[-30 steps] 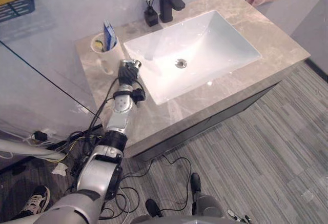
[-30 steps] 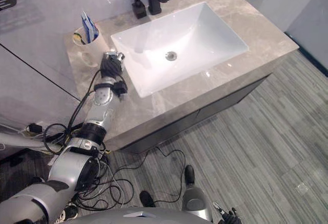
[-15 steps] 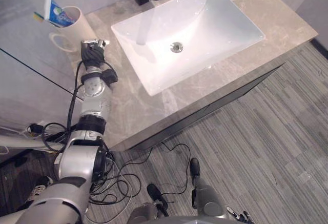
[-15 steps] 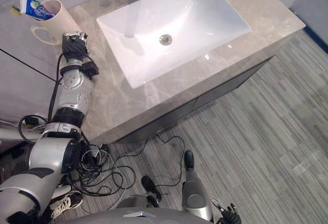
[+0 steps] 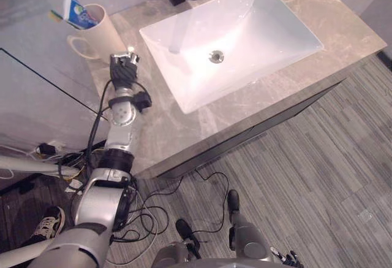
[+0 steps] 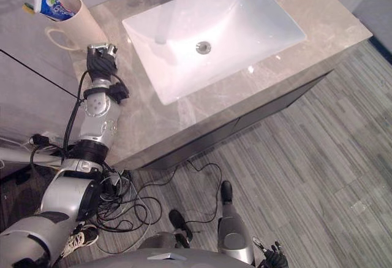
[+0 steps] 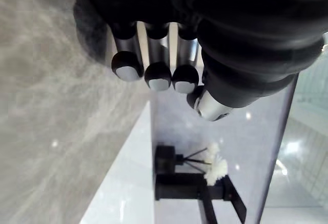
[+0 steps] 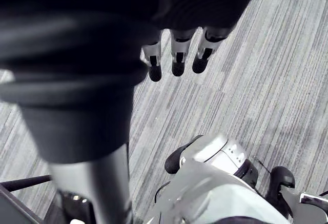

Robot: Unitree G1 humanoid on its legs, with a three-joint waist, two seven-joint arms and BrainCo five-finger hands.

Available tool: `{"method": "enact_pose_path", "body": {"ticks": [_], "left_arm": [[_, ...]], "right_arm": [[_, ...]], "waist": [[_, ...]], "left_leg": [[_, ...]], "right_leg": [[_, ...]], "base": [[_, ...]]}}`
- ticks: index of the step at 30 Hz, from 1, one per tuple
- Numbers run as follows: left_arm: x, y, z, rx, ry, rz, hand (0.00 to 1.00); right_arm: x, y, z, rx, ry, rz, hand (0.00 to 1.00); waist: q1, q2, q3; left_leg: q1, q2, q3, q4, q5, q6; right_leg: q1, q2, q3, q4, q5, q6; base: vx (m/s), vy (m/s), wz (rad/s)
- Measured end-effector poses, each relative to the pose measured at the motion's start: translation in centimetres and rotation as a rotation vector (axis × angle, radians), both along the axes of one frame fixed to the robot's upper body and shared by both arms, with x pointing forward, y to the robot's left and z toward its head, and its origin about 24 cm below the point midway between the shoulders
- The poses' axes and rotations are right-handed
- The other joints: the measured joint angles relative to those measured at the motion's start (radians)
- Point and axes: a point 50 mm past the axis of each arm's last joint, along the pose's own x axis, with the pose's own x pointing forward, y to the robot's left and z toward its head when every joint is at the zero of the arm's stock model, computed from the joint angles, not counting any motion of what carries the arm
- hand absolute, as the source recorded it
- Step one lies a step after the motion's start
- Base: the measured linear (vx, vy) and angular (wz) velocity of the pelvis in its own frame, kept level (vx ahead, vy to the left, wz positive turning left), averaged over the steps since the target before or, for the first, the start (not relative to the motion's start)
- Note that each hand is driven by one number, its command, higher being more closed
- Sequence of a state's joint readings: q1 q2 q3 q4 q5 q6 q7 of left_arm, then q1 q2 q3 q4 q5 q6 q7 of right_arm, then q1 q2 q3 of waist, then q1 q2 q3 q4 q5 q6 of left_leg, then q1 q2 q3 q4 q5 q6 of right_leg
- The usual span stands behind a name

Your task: Organize washtable

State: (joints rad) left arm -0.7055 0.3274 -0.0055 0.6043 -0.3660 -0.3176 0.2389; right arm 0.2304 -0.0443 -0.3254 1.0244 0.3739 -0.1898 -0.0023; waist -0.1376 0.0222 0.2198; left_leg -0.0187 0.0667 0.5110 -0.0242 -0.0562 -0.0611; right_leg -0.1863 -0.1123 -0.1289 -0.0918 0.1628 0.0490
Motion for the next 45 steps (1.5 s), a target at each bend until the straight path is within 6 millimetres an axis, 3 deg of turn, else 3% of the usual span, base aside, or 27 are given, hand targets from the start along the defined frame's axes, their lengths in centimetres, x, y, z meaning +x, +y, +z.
{"method": "enact_pose_path", "body": {"ticks": [5,9,13,16,20,29,32,35,36,39,40,41,42,45], "left_arm": [[-1.9,-0.6,-1.7,0.017,-0.008,-0.060,1.00],[-4.6,-0.7,-3.7,0.034,0.007,-0.110,1.00],[-8.2,-0.8,-6.1,0.039,0.038,-0.170,1.00],[-10.3,-1.2,-6.7,0.040,0.038,-0.199,1.00],[-13.1,-1.3,-7.2,0.051,0.039,-0.243,1.00],[-16.6,0.6,-9.6,-0.072,0.093,-0.097,1.00],[-17.6,2.0,-12.8,-0.117,0.229,0.018,1.00],[-19.4,3.4,-18.0,-0.178,0.476,0.159,1.00],[-19.8,3.5,-18.9,-0.178,0.523,0.173,1.00],[-22.9,3.6,-24.5,-0.201,0.834,0.223,1.00],[-23.6,3.4,-25.5,-0.212,0.892,0.228,1.00],[-25.4,3.1,-27.4,-0.236,1.009,0.251,1.00],[-27.5,2.5,-29.2,-0.278,1.137,0.269,0.00],[-31.2,1.1,-31.8,-0.368,1.353,0.272,0.00]], "right_arm": [[0.0,0.0,0.0,0.001,0.000,-0.001,0.00],[0.0,0.2,0.0,0.007,0.001,-0.001,0.00],[-0.2,0.2,-0.1,0.009,0.007,-0.002,0.00],[-0.3,0.1,-0.1,0.010,0.008,-0.002,0.00],[-0.4,0.0,-0.1,0.020,0.000,0.002,0.00],[-0.5,0.0,-0.1,0.034,-0.006,-0.020,0.00],[-0.5,0.3,-0.2,0.044,-0.007,-0.022,0.00],[-0.5,0.9,-0.3,0.056,-0.005,-0.011,0.00],[-0.4,1.0,-0.3,0.060,-0.005,-0.010,0.00],[-0.5,1.5,-0.4,0.083,0.006,-0.009,0.00],[-0.5,1.6,-0.4,0.084,0.007,-0.009,0.00],[-0.5,1.7,-0.5,0.087,0.009,-0.009,0.00],[-0.5,1.7,-0.5,0.089,0.010,-0.010,0.00],[-1.0,1.9,-0.8,0.104,0.051,-0.030,0.00]], "waist": [[0.011,0.000,-0.001],[0.019,0.002,-0.005],[0.041,0.007,-0.056],[0.049,0.011,-0.078],[0.084,0.006,-0.119],[0.121,-0.006,-0.180],[0.124,-0.017,-0.196],[0.141,-0.036,-0.211],[0.145,-0.040,-0.214],[0.145,-0.059,-0.228],[0.146,-0.057,-0.228],[0.146,-0.059,-0.229],[0.145,-0.061,-0.235],[0.138,-0.063,-0.238]], "left_leg": [[0.012,-0.001,-0.017,-0.003,0.002,0.003],[0.035,0.000,-0.033,-0.009,0.005,0.003],[0.037,-0.001,-0.062,-0.010,0.005,0.004],[0.044,-0.001,-0.093,-0.009,0.007,0.006],[0.044,-0.012,-0.138,-0.008,0.013,0.015],[0.075,-0.026,-0.222,-0.053,0.052,0.021],[0.088,-0.025,-0.237,-0.069,0.063,0.019],[0.105,-0.022,-0.238,-0.073,0.062,0.018],[0.105,-0.022,-0.238,-0.075,0.062,0.019],[0.119,-0.021,-0.233,-0.079,0.053,0.015],[0.124,-0.022,-0.229,-0.079,0.051,0.013],[0.134,-0.022,-0.223,-0.079,0.046,0.012],[0.138,-0.023,-0.218,-0.079,0.042,0.012],[0.142,-0.026,-0.215,-0.079,0.041,0.016]], "right_leg": [[0.020,-0.003,-0.023,0.000,-0.004,-0.003],[0.050,-0.003,-0.042,0.000,-0.012,0.001],[0.066,-0.006,-0.069,0.000,-0.017,0.003],[0.091,-0.010,-0.104,0.000,-0.019,0.004],[0.118,-0.028,-0.147,0.000,-0.030,0.014],[0.178,-0.041,-0.226,0.000,-0.052,0.023],[0.194,-0.039,-0.245,0.000,-0.062,0.020],[0.214,-0.038,-0.249,0.000,-0.065,0.025],[0.217,-0.038,-0.250,0.000,-0.066,0.026],[0.234,-0.040,-0.255,0.000,-0.076,0.032],[0.237,-0.040,-0.253,0.000,-0.079,0.035],[0.242,-0.039,-0.245,0.000,-0.080,0.036],[0.242,-0.039,-0.238,0.000,-0.080,0.036],[0.242,-0.040,-0.226,0.000,-0.078,0.037]], "base": [[-0.01,-0.001,0.10],[0.01,-0.003,0.11],[0.02,0.007,0.18],[0.01,0.014,0.34],[-0.02,0.018,0.33],[-0.03,-0.004,0.29],[-0.01,-0.019,0.17],[0.00,0.000,0.00],[-0.02,-0.005,0.04],[0.00,0.000,0.01],[0.03,0.015,-0.09],[0.03,0.019,-0.19],[0.03,0.020,-0.20],[0.05,0.020,-0.07]]}}
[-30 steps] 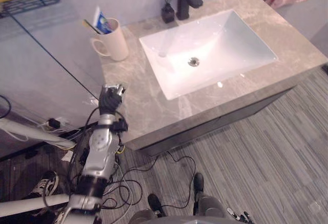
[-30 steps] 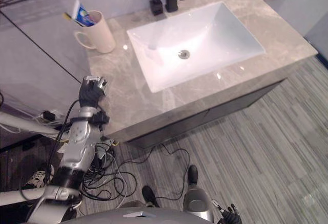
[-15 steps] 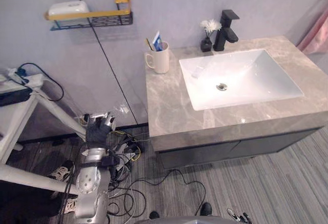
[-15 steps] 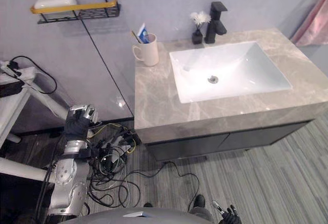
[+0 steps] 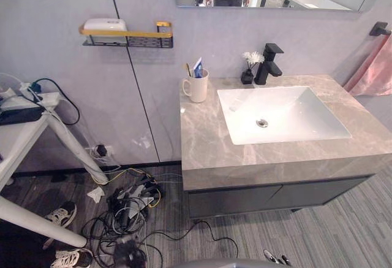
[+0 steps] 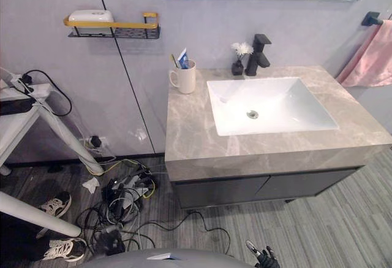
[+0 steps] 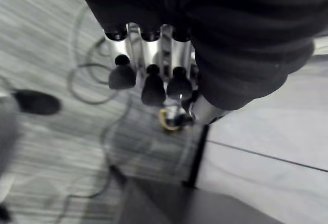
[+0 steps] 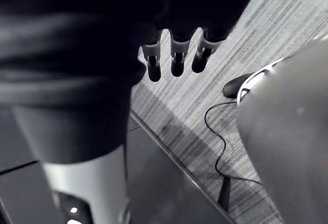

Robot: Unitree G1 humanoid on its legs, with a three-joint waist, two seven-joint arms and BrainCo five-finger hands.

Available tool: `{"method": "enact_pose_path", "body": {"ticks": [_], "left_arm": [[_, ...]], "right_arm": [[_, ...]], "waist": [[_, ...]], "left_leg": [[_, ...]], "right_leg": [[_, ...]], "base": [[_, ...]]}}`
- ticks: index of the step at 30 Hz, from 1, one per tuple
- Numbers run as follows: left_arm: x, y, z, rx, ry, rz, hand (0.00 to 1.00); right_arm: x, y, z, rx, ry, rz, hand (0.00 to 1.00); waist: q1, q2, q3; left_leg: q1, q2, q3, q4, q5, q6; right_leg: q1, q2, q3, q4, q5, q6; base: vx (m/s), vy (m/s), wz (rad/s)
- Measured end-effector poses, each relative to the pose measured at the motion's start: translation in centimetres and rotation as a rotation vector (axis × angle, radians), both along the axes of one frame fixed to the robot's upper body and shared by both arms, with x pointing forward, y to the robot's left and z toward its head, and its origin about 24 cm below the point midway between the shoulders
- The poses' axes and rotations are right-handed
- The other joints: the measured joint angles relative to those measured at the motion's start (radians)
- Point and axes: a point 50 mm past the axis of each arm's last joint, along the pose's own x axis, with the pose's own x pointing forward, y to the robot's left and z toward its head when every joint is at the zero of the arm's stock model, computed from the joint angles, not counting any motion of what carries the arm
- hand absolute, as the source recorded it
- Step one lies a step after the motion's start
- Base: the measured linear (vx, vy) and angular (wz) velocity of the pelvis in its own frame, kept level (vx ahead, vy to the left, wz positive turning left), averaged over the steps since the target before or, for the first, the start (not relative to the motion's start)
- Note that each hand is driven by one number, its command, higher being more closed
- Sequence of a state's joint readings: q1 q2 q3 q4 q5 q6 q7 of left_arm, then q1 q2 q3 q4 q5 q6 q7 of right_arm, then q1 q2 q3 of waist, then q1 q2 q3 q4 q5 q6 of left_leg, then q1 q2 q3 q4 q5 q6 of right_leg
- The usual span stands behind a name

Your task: Organize washtable

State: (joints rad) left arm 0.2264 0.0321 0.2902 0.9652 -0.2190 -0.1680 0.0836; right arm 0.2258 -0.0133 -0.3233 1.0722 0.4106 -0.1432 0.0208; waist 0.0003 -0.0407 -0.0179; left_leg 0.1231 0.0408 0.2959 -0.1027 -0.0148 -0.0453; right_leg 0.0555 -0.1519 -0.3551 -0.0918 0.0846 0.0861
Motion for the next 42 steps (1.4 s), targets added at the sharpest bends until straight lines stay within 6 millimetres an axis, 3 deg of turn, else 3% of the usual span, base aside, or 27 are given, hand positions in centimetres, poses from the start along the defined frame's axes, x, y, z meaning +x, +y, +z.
{"method": "enact_pose_path", "body": {"ticks": [3,9,17,42], "left_arm": [[-0.7,0.1,-0.5,-0.030,0.058,0.017,0.00],[-0.1,-0.4,-0.7,-0.069,0.066,-0.015,0.00],[1.5,-2.0,-0.9,-0.094,0.078,-0.233,0.00],[1.6,-2.1,-1.1,-0.095,0.099,-0.303,0.00]], "right_arm": [[-0.3,-0.3,-0.1,0.000,0.023,0.001,0.00],[-0.1,-0.4,-0.2,0.010,0.037,0.017,0.00],[0.1,-0.6,-0.3,0.021,0.057,0.082,0.00],[-0.2,-0.5,-0.4,0.035,0.076,0.122,0.00]], "waist": [[0.003,0.006,0.000],[-0.009,0.010,0.000],[-0.019,0.012,0.001],[-0.020,0.019,0.006]], "left_leg": [[0.009,0.000,0.012,0.009,-0.001,-0.001],[0.024,0.001,0.017,0.009,-0.003,-0.002],[0.027,0.001,0.031,0.009,-0.004,-0.003],[0.040,0.006,0.055,0.036,-0.021,-0.005]], "right_leg": [[0.001,0.002,0.014,0.000,0.002,0.003],[0.001,0.003,0.019,0.000,0.002,0.003],[-0.003,0.004,0.036,0.000,0.002,0.003],[0.007,0.008,0.064,0.000,0.004,0.003]], "base": [[0.05,0.010,-0.12],[0.00,0.001,-0.03],[-0.01,0.001,-0.05],[0.00,0.000,-0.03]]}}
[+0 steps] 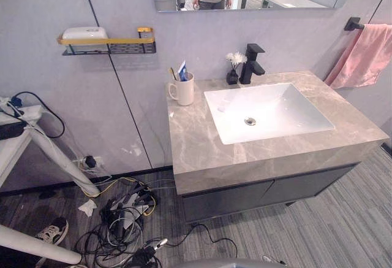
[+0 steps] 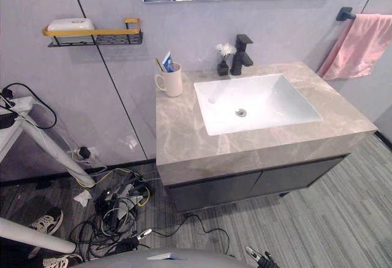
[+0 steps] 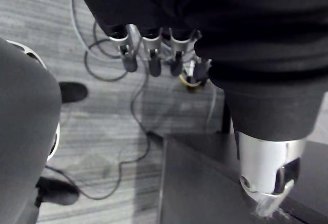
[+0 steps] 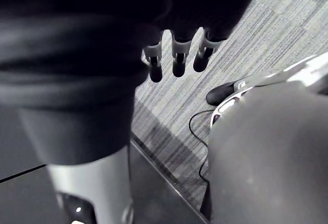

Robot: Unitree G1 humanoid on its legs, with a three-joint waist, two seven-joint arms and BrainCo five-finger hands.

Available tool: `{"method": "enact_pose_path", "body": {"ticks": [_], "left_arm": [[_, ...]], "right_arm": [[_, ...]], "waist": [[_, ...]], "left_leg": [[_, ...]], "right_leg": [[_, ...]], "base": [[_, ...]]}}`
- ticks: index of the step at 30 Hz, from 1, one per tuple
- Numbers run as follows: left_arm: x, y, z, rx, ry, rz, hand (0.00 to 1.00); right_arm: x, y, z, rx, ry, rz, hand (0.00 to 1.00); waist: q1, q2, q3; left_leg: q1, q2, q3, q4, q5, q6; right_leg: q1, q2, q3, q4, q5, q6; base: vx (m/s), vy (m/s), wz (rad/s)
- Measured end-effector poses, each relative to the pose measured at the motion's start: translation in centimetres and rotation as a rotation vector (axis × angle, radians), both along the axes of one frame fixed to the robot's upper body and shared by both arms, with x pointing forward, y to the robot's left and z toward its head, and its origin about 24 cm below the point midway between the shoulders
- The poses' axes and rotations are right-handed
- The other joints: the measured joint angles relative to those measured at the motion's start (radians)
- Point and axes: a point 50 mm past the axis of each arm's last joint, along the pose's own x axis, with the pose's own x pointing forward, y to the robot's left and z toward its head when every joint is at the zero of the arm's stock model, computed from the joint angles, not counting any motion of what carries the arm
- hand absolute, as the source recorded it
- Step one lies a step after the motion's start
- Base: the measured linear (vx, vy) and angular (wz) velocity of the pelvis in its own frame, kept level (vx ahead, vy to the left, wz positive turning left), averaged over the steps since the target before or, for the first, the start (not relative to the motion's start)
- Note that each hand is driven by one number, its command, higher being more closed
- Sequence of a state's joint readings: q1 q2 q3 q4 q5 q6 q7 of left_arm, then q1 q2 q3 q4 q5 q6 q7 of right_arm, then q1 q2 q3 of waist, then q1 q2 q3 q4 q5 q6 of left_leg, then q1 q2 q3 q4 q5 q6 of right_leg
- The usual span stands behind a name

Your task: Organize washtable

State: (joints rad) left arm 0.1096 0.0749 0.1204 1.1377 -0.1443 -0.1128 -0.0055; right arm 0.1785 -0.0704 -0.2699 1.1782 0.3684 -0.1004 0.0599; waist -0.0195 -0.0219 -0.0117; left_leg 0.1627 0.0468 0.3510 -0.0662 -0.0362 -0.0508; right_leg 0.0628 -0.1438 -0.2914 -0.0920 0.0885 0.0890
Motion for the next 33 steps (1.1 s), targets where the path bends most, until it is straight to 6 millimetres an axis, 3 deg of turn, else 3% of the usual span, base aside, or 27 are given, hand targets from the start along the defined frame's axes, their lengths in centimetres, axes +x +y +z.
{"method": "enact_pose_path", "body": {"ticks": [3,5,6,7,9,10,11,13,14,15,16,18,20,23,28,30,31,32,33], "left_arm": [[-0.1,0.4,0.0,-0.001,-0.008,0.085,0.00],[0.1,0.4,0.1,-0.007,-0.024,0.121,0.00],[0.3,0.1,0.1,-0.011,-0.034,0.126,0.00],[0.7,0.2,0.2,-0.008,-0.045,0.125,0.00],[1.1,0.9,0.4,0.012,-0.054,0.125,0.00],[1.7,0.8,0.5,0.001,-0.067,0.156,0.00],[1.4,0.9,0.4,-0.002,-0.065,0.183,0.00],[0.7,0.6,0.3,-0.012,-0.048,0.191,0.00],[0.6,0.3,0.2,-0.023,-0.044,0.191,0.00],[0.6,-0.1,0.1,-0.037,-0.041,0.188,0.00],[0.6,-0.1,0.1,-0.038,-0.040,0.188,0.00],[0.6,0.1,0.2,-0.029,-0.039,0.170,0.00],[0.9,0.5,0.3,-0.013,-0.042,0.138,0.00],[1.1,0.1,0.3,-0.003,-0.041,0.057,0.00],[1.7,-0.9,0.2,-0.008,-0.041,-0.012,0.00],[1.7,-0.8,0.2,-0.005,-0.042,0.011,0.00],[1.5,-1.1,0.1,-0.009,-0.037,0.006,0.00],[1.6,-1.4,0.1,-0.017,-0.040,0.005,0.00],[1.8,-1.0,0.2,-0.007,-0.041,0.004,0.00]], "right_arm": [[0.0,-0.3,0.1,-0.008,-0.001,-0.001,0.00],[0.3,-0.6,0.1,-0.015,-0.006,0.002,0.00],[1.0,-1.3,0.3,-0.034,-0.018,0.009,0.00],[1.5,-1.5,0.4,-0.042,-0.025,0.012,0.00],[1.4,-1.4,0.3,-0.043,-0.019,0.000,0.00],[2.0,-1.8,0.4,-0.053,-0.034,-0.018,0.00],[1.9,-1.9,0.5,-0.053,-0.036,-0.042,0.00],[1.7,-2.0,0.5,-0.057,-0.039,-0.049,0.00],[1.6,-2.2,0.5,-0.061,-0.040,-0.053,0.00],[1.6,-2.3,0.6,-0.062,-0.042,-0.065,0.00],[1.6,-2.2,0.5,-0.057,-0.040,-0.081,0.00],[1.3,-1.3,0.3,-0.032,-0.032,-0.085,0.00],[0.7,-0.9,0.1,-0.019,-0.014,-0.097,0.00],[0.6,-1.2,0.2,-0.027,-0.012,-0.083,0.00],[0.3,-1.3,0.2,-0.032,-0.011,-0.090,0.00],[0.2,-1.2,0.2,-0.030,-0.014,-0.096,0.00],[0.4,-1.4,0.3,-0.036,-0.019,-0.091,0.00],[1.1,-1.6,0.4,-0.043,-0.035,-0.087,0.00],[1.0,-1.4,0.3,-0.035,-0.034,-0.097,0.00]], "waist": [[0.002,0.003,0.026],[0.003,0.018,0.045],[0.001,0.039,0.065],[0.001,0.045,0.089],[0.001,0.040,0.097],[0.013,0.045,0.145],[0.016,0.053,0.149],[-0.003,0.066,0.136],[-0.012,0.075,0.129],[-0.015,0.086,0.122],[-0.015,0.097,0.111],[-0.029,0.049,0.098],[-0.023,0.029,0.098],[-0.023,0.039,0.088],[-0.026,0.028,0.099],[-0.026,0.025,0.102],[-0.028,0.054,0.108],[-0.025,0.054,0.108],[-0.030,0.043,0.109]], "left_leg": [[-0.016,0.015,-0.003,0.074,-0.039,-0.003],[-0.062,0.037,-0.011,0.182,-0.090,-0.005],[-0.114,0.071,-0.031,0.284,-0.124,-0.014],[-0.153,0.086,-0.055,0.345,-0.121,-0.019],[-0.155,0.093,-0.086,0.353,-0.136,-0.024],[-0.189,0.129,-0.089,0.535,-0.197,-0.025],[-0.190,0.148,-0.081,0.723,-0.242,-0.025],[-0.150,0.161,-0.100,0.830,-0.247,-0.033],[-0.131,0.175,-0.120,0.826,-0.247,-0.033],[-0.100,0.186,-0.142,0.725,-0.248,-0.058],[-0.072,0.164,-0.136,0.618,-0.280,-0.074],[-0.037,0.119,-0.138,0.437,-0.290,-0.066],[0.016,0.088,-0.137,0.285,-0.291,-0.050],[0.035,0.055,-0.119,0.238,-0.267,-0.041],[0.036,-0.015,-0.023,0.179,-0.233,-0.016],[0.078,-0.022,0.061,0.135,-0.212,0.009],[0.093,0.008,0.133,0.108,-0.197,0.016],[0.095,0.020,0.167,0.108,-0.197,0.016],[0.099,0.031,0.215,0.119,-0.199,0.017]], "right_leg": [[0.025,0.002,-0.001,0.000,-0.005,-0.006],[0.028,0.006,-0.006,0.005,-0.011,-0.009],[0.016,0.017,-0.016,0.041,-0.019,-0.016],[-0.002,0.021,-0.020,0.081,-0.034,-0.038],[-0.014,0.022,-0.035,0.082,-0.038,-0.047],[-0.015,0.023,-0.050,0.111,-0.040,-0.052],[-0.008,0.024,-0.036,0.125,-0.043,-0.056],[-0.007,0.029,-0.028,0.112,-0.038,-0.062],[-0.017,0.039,-0.028,0.099,-0.023,-0.060],[-0.035,0.053,-0.028,0.083,-0.005,-0.052],[-0.053,0.058,-0.026,0.067,0.012,-0.049],[-0.088,0.050,-0.018,0.049,0.028,-0.045],[-0.113,0.034,-0.018,0.066,0.065,-0.044],[-0.139,0.008,0.010,0.098,0.076,-0.030],[-0.226,-0.023,0.100,0.110,0.098,-0.017],[-0.238,-0.023,0.049,0.121,-0.001,-0.025],[-0.254,-0.016,-0.045,0.171,-0.087,-0.042],[-0.278,-0.029,-0.103,0.251,-0.098,-0.077],[-0.298,-0.075,-0.217,0.479,-0.154,-0.149]], "base": [[-0.04,-0.024,0.01],[-0.07,-0.049,0.08],[-0.12,-0.074,0.23],[-0.13,-0.107,0.33],[-0.06,-0.072,0.19],[0.15,0.006,-0.19],[0.24,0.027,-0.27],[0.25,0.069,-0.11],[0.05,0.114,0.09],[-0.11,0.137,0.12],[-0.11,0.125,0.21],[-0.11,0.103,0.38],[-0.12,0.087,0.29],[-0.10,0.033,-0.17],[-0.10,0.036,-0.57],[-0.04,0.079,-1.16],[0.08,0.083,-1.25],[0.36,-0.017,-1.30],[0.50,-0.112,-0.97]]}}
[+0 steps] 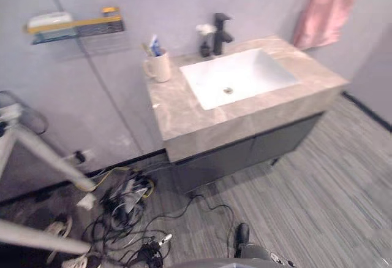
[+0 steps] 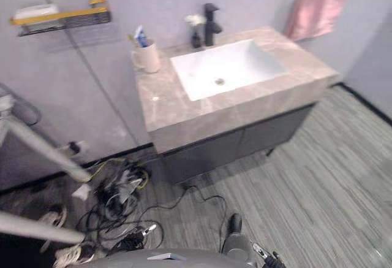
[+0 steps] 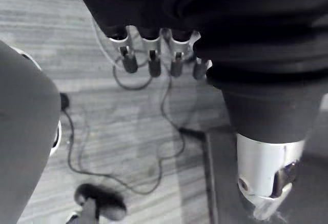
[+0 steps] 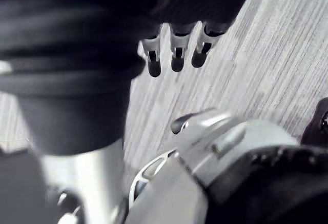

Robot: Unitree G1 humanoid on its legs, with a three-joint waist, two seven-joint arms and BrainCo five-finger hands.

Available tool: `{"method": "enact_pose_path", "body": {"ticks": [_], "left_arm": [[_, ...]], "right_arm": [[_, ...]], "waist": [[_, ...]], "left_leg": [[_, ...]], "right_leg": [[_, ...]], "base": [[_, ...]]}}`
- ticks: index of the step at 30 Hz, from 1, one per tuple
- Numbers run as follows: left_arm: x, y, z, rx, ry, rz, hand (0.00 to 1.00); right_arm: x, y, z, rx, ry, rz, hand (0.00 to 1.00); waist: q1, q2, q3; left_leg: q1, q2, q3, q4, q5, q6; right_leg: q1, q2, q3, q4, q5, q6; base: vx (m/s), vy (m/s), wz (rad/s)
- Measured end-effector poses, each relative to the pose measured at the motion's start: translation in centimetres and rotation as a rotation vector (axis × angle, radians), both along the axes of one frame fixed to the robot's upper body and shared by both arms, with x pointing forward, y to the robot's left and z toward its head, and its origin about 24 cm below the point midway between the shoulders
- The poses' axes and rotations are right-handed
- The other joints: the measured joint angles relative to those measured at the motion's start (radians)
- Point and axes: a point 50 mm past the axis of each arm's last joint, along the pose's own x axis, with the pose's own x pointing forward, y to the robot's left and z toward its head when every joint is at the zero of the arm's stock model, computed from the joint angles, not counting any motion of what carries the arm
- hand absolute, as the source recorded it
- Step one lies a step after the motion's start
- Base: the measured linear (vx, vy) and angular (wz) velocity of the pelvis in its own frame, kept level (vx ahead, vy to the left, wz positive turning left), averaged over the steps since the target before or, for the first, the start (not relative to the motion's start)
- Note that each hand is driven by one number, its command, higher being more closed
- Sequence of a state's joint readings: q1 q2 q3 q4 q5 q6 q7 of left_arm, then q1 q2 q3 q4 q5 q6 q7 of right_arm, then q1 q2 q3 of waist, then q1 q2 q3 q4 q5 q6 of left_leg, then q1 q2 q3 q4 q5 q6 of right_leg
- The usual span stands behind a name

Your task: Organize washtable

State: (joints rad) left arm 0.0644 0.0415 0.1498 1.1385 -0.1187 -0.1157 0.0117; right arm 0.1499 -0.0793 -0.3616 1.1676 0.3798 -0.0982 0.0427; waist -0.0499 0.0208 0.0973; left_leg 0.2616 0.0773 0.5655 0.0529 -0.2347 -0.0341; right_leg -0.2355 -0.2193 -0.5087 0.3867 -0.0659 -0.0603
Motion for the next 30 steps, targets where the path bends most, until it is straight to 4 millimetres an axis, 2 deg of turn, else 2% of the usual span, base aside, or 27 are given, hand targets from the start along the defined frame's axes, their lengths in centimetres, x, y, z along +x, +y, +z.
{"method": "enact_pose_path", "body": {"ticks": [1,2,3,4,5,6,7,8,9,10,11,12,15,18,20,21,22,23,24,25,26,27,29,30], "left_arm": [[0.1,0.1,0.0,0.003,0.001,-0.002,0.00],[0.0,0.3,0.0,0.006,0.004,0.000,0.00],[-0.1,0.3,0.0,0.005,0.005,0.001,0.00],[0.0,0.4,0.0,0.005,0.002,0.009,0.00],[0.2,1.0,0.1,0.010,0.006,0.027,0.00],[0.3,1.0,0.0,0.008,0.015,0.021,0.00],[0.4,0.9,0.0,0.006,0.012,0.015,0.00],[1.0,-0.3,0.1,-0.023,-0.011,0.013,0.00],[1.3,-0.1,0.2,-0.020,-0.019,0.025,0.00],[1.4,0.0,0.2,-0.019,-0.015,0.025,0.00],[1.4,0.4,0.2,-0.012,-0.015,0.031,0.00],[1.3,0.6,0.2,-0.007,-0.015,0.039,0.00],[2.3,0.2,0.4,-0.019,-0.043,0.037,0.00],[2.6,0.0,0.6,-0.022,-0.061,0.036,0.00],[2.9,0.3,0.7,-0.015,-0.074,0.039,0.00],[2.5,0.6,0.7,-0.008,-0.066,0.054,0.00],[2.3,0.6,0.6,-0.013,-0.060,0.070,0.00],[1.7,0.9,0.5,-0.010,-0.048,0.093,0.00],[0.8,1.4,0.3,-0.005,-0.032,0.125,0.00],[0.3,1.8,0.3,0.008,-0.031,0.142,0.00],[0.2,2.0,0.3,0.008,-0.033,0.161,0.00],[0.1,1.9,0.3,-0.002,-0.033,0.174,0.00],[0.1,1.7,0.3,-0.010,-0.036,0.186,0.00],[-0.1,1.8,0.3,-0.011,-0.036,0.194,0.00]], "right_arm": [[-0.3,0.1,0.0,0.003,0.007,-0.006,0.00],[-0.9,0.1,-0.1,0.006,0.026,-0.012,0.00],[-0.9,0.1,-0.1,0.006,0.029,-0.010,0.00],[-0.9,0.3,-0.2,0.010,0.030,-0.002,0.00],[-0.3,0.4,-0.1,0.013,0.016,0.020,0.00],[0.2,0.1,-0.1,0.005,0.009,0.023,0.00],[0.4,-0.3,0.0,-0.002,0.012,0.024,0.00],[1.1,-1.3,0.3,-0.026,-0.002,0.031,0.00],[1.2,-1.3,0.3,-0.023,0.000,0.038,0.00],[1.4,-1.1,0.3,-0.019,-0.005,0.045,0.00],[2.0,-0.5,0.2,-0.001,-0.022,0.054,0.00],[2.2,0.1,0.2,0.014,-0.032,0.059,0.00],[1.2,0.3,0.0,0.022,-0.013,0.060,0.00],[-0.1,0.8,-0.2,0.038,0.016,0.044,0.00],[-0.2,0.9,-0.2,0.040,0.011,0.022,0.00],[-0.2,0.8,-0.2,0.039,0.011,0.018,0.00],[-0.3,0.8,-0.2,0.039,0.010,0.020,0.00],[-0.3,0.8,-0.2,0.039,0.007,0.022,0.00],[-0.4,0.7,-0.2,0.037,0.012,0.028,0.00],[-0.5,0.6,-0.2,0.034,0.013,0.030,0.00],[-0.4,0.1,-0.1,0.020,0.009,0.032,0.00],[-0.6,-0.3,-0.1,0.013,0.020,0.031,0.00],[-1.4,-0.5,-0.1,0.011,0.041,0.025,0.00],[-2.0,-0.7,-0.1,0.010,0.051,0.016,0.00]], "waist": [[0.002,-0.008,0.000],[0.008,-0.012,0.000],[0.009,-0.014,-0.002],[0.010,-0.024,-0.004],[0.018,-0.038,0.005],[0.048,-0.036,0.007],[0.054,-0.019,0.000],[0.050,0.029,-0.003],[0.056,0.019,-0.013],[0.058,0.011,-0.010],[0.063,-0.011,-0.013],[0.063,-0.023,-0.013],[0.050,-0.032,-0.012],[0.041,-0.051,-0.022],[0.034,-0.051,-0.020],[0.034,-0.046,-0.017],[0.033,-0.040,-0.016],[0.036,-0.028,-0.004],[0.037,-0.020,-0.002],[0.040,-0.020,0.005],[0.049,-0.018,0.010],[0.053,-0.013,0.028],[0.058,-0.001,0.039],[0.061,0.006,0.042]], "left_leg": [[0.007,0.004,0.023,0.000,0.000,0.000],[0.035,0.005,0.086,0.003,0.001,-0.002],[0.040,0.004,0.115,0.009,0.001,-0.002],[0.042,-0.007,0.157,0.037,0.001,-0.001],[0.001,0.010,0.202,0.150,-0.006,0.008],[-0.056,0.000,0.176,0.174,-0.045,0.046],[-0.074,-0.024,0.154,0.073,-0.032,0.052],[-0.102,0.014,0.199,-0.058,0.162,0.058],[-0.101,-0.006,0.253,-0.052,0.159,0.049],[-0.102,-0.007,0.272,-0.045,0.158,0.049],[-0.104,-0.004,0.319,-0.040,0.159,0.045],[-0.106,0.005,0.337,-0.039,0.169,0.030],[-0.113,0.061,0.334,-0.016,0.185,0.005],[-0.139,0.113,0.321,0.045,0.184,-0.006],[-0.167,0.184,0.336,0.161,0.141,-0.018],[-0.169,0.243,0.359,0.255,0.109,-0.019],[-0.171,0.276,0.368,0.310,0.090,-0.009],[-0.170,0.355,0.371,0.439,0.064,0.022],[-0.197,0.423,0.289,0.581,0.069,0.066],[-0.233,0.432,0.204,0.637,0.072,0.077],[-0.293,0.353,-0.022,0.649,0.005,0.015],[-0.333,0.237,-0.192,0.621,-0.040,-0.015],[-0.382,0.122,-0.320,0.519,-0.050,-0.011],[-0.411,0.065,-0.417,0.424,-0.041,-0.022]], "right_leg": [[0.012,-0.020,-0.047,0.100,-0.040,-0.035],[0.082,-0.050,-0.115,0.224,-0.096,-0.052],[0.120,-0.058,-0.130,0.240,-0.096,-0.059],[0.145,-0.062,-0.149,0.212,-0.108,-0.043],[0.158,-0.035,-0.173,0.133,-0.078,-0.082],[0.161,0.012,-0.089,-0.024,-0.008,-0.071],[0.181,0.053,-0.051,-0.126,0.034,-0.054],[0.175,0.029,-0.139,0.001,-0.061,-0.052],[0.184,-0.044,-0.163,0.071,-0.122,0.025],[0.211,-0.059,-0.162,0.033,-0.111,0.059],[0.251,-0.047,-0.121,-0.094,-0.062,0.141],[0.271,-0.007,-0.097,-0.179,-0.055,0.146],[0.335,0.080,-0.107,-0.322,0.008,0.121],[0.349,0.124,-0.120,-0.379,0.024,0.107],[0.345,0.149,-0.104,-0.379,0.021,0.091],[0.345,0.172,-0.075,-0.379,0.017,0.073],[0.347,0.186,-0.055,-0.378,0.014,0.066],[0.360,0.217,-0.006,-0.377,0.010,0.044],[0.363,0.248,0.064,-0.377,-0.001,0.015],[0.365,0.259,0.097,-0.377,-0.005,-0.004],[0.369,0.263,0.172,-0.371,-0.011,-0.032],[0.370,0.255,0.235,-0.360,-0.013,-0.041],[0.375,0.252,0.307,-0.359,-0.015,-0.039],[0.372,0.255,0.358,-0.356,-0.015,-0.038]], "base": [[0.77,-0.206,-1.20],[0.66,-0.166,-1.05],[0.67,-0.138,-1.38],[0.25,-0.099,-1.64],[-0.13,-0.108,-2.27],[-0.42,-0.142,-2.17],[-0.53,-0.241,-1.92],[-0.31,-0.183,-1.58],[-0.19,-0.113,-1.36],[-0.10,0.014,-1.37],[-0.18,-0.107,-1.08],[-0.27,-0.236,-0.97],[-0.32,-0.311,-0.14],[-0.32,-0.276,0.11],[-0.25,-0.197,-0.26],[-0.14,-0.149,-0.59],[-0.06,-0.139,-0.92],[-0.04,-0.184,-1.22],[-0.05,-0.202,-1.38],[-0.03,-0.222,-1.52],[-0.16,-0.120,-1.52],[-0.22,-0.061,-1.47],[-0.45,0.055,-1.42],[-0.29,0.064,-1.42]]}}
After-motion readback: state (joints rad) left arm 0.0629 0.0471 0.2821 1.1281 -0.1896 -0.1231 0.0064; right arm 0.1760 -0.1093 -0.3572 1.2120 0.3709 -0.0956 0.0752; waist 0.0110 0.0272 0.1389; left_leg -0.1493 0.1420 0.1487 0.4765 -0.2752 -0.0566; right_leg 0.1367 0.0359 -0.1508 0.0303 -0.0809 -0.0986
